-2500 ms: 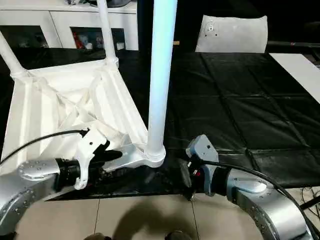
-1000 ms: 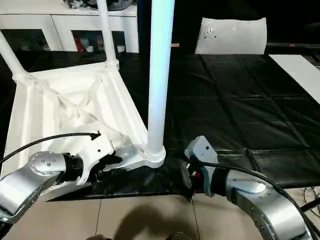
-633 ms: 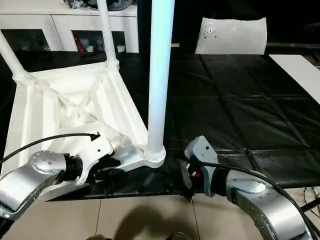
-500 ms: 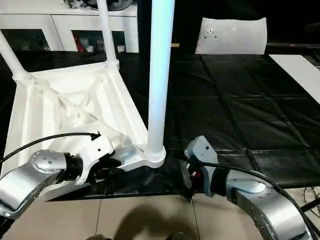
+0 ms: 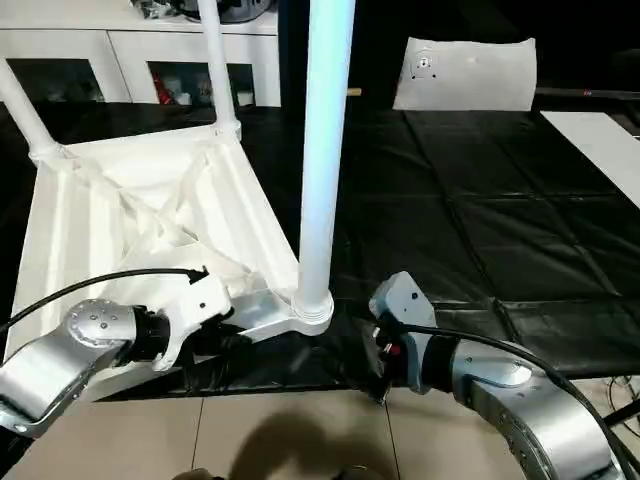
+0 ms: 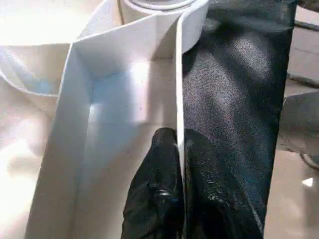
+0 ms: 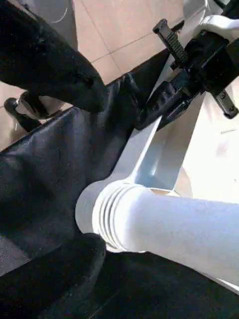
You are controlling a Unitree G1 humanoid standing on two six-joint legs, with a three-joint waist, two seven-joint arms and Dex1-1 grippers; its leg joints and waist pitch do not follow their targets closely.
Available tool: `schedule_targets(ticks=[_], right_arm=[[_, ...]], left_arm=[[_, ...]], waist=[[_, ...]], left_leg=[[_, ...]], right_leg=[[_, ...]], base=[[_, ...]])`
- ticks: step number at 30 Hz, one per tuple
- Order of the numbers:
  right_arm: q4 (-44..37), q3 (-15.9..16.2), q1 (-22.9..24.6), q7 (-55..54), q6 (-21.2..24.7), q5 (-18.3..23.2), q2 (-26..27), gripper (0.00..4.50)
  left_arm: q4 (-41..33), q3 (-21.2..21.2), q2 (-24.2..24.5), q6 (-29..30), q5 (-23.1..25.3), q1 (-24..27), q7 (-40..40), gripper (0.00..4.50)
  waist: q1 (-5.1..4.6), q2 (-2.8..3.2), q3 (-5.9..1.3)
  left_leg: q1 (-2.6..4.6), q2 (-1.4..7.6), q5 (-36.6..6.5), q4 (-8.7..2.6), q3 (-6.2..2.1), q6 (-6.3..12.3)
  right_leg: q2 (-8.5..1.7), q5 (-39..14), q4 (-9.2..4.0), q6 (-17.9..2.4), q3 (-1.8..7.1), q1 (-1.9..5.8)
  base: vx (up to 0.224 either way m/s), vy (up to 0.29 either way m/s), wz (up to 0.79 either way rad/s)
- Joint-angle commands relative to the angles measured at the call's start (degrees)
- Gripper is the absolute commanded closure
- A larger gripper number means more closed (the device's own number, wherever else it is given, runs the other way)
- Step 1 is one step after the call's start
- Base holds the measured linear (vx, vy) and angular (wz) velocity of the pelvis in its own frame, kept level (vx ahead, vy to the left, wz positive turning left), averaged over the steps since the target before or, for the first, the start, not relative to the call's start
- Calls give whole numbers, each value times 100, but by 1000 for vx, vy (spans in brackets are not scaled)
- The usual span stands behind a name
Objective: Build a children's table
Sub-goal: Rotate table base
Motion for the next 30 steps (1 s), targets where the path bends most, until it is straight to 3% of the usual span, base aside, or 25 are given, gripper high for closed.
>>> schedule_targets(ticks=[1, 2, 3, 4, 5, 6, 7, 8, 9, 10, 13, 15, 16, 20, 22, 26, 29, 30], right_arm=[[6, -39, -77, 12, -49, -43, -31, 0], [29, -29, -102, 14, -57, -50, -22, 0], [47, -12, -123, 17, -73, -68, -18, 0], [50, -11, -126, 18, -75, -69, -17, 0], [80, -2, -162, 24, -92, -82, -11, 0], [85, -1, -167, 24, -97, -87, -12, 0], [93, -3, -179, 22, -109, -99, -15, 0], [93, -3, -179, 22, -109, -99, -15, 0], [87, -24, -173, 21, -117, -108, -37, 0], [87, -24, -173, 21, -117, -108, -37, 0], [75, -57, -143, 16, -125, -108, -66, 0], [82, -76, -129, 12, -140, -115, -81, 0], [82, -76, -129, 12, -140, -115, -81, 0], [176, -109, -160, 18, -194, -150, -75, 0], [196, -113, -169, 14, -212, -158, -69, 0], [278, -116, -213, -34, -271, -192, -17, 0], [386, -76, -253, -50, -332, -233, 31, 0], [408, -70, -258, -52, -346, -241, 39, 0]], left_arm=[[62, 37, -18, -472, 57, -134, -95, 448], [292, 37, -45, -903, 82, -205, -265, 448], [534, -13, -37, -1385, 133, -300, -474, 448], [570, -13, -43, -1435, 135, -314, -490, 448], [1044, -10, -128, -2094, 165, -495, -699, 448], [1122, -17, -138, -2211, 169, -526, -754, 448], [1400, -63, -161, -2582, 233, -648, -886, 448], [1400, -63, -161, -2582, 233, -648, -886, 448], [1864, -184, -196, -3165, 426, -902, -990, 448], [1864, -184, -196, -3165, 426, -902, -990, 448], [2320, -274, -289, -3742, 611, -1162, -1036, 448], [2672, -273, -427, -4110, 669, -1358, -1123, 448], [2672, -273, -427, -4110, 669, -1358, -1123, 448], [3584, -184, -801, -5088, 688, -1727, -1395, 448], [3669, -148, -857, -5130, 632, -1746, -1412, 448], [3924, 117, -1017, -4542, 541, -1803, -1023, 448], [4251, 359, -1110, -4183, 435, -1876, -1035, 448], [4290, 387, -1122, -4160, 407, -1886, -1079, 401]], waist=[[15, -11, -335], [21, -42, -323], [27, -33, -330], [34, -38, -316], [48, -44, -307], [73, -44, -319], [74, -49, -322], [96, -38, -322], [104, -20, -311], [121, -19, -318], [136, -4, -321], [138, -4, -323], [144, -8, -336], [187, -23, -371], [207, -16, -374], [270, -33, -382], [257, -46, -383], [253, -42, -385]], left_leg=[[37, -23, -1591, -436, 48, 24], [33, -43, -1602, -432, 53, 63], [46, -29, -1640, -430, 53, 35], [44, -47, -1658, -427, 57, 62], [64, -59, -1740, -422, 65, 55], [116, -67, -1808, -395, 79, 21], [119, -59, -1810, -399, 76, 7], [106, -69, -1778, -409, 70, 9], [92, -61, -1788, -433, 55, 0], [130, -63, -1853, -416, 71, -17], [147, -48, -1968, -428, 55, -63], [104, -47, -1893, -451, 45, -56], [121, -37, -1898, -447, 51, -71], [101, -32, -1625, -424, 78, -6], [77, -4, -1534, -442, 70, -21], [45, -4, -1296, -438, 86, -2], [45, -16, -1352, -431, 97, -1], [40, -21, -1346, -431, 90, 7]], right_leg=[[-119, -2413, -503, -474, 72, 244], [-114, -2566, -537, -420, 68, 233], [-128, -2656, -527, -387, 74, 229], [-122, -2787, -570, -334, 72, 213], [-118, -3039, -606, -242, 69, 186], [-129, -3253, -626, -149, 79, 158], [-129, -3268, -619, -140, 80, 158], [-135, -3385, -643, -69, 74, 167], [-129, -3404, -664, -48, 60, 168], [-125, -3462, -672, -17, 60, 135], [-145, -3522, -660, -61, 51, 139], [-147, -3376, -662, -96, 48, 170], [-151, -3328, -643, -104, 53, 163], [-169, -2935, -611, -230, 82, 177], [-189, -2737, -558, -331, 91, 207], [-194, -2475, -496, -437, 88, 245], [-202, -2707, -517, -375, 80, 240], [-208, -2773, -521, -351, 76, 243]], base=[[0, 0, 0], [0, 0, 0], [0, 0, 0], [0, 0, 0], [0, 0, 0], [0, 0, 0], [0, 0, 0], [0, 0, 0], [0, 0, 0], [0, 0, 0], [0, 0, 0], [0, 0, 0], [0, 0, 0], [0, 0, 0], [0, 0, 0], [0, 0, 0], [0, 0, 0], [0, 0, 0]])
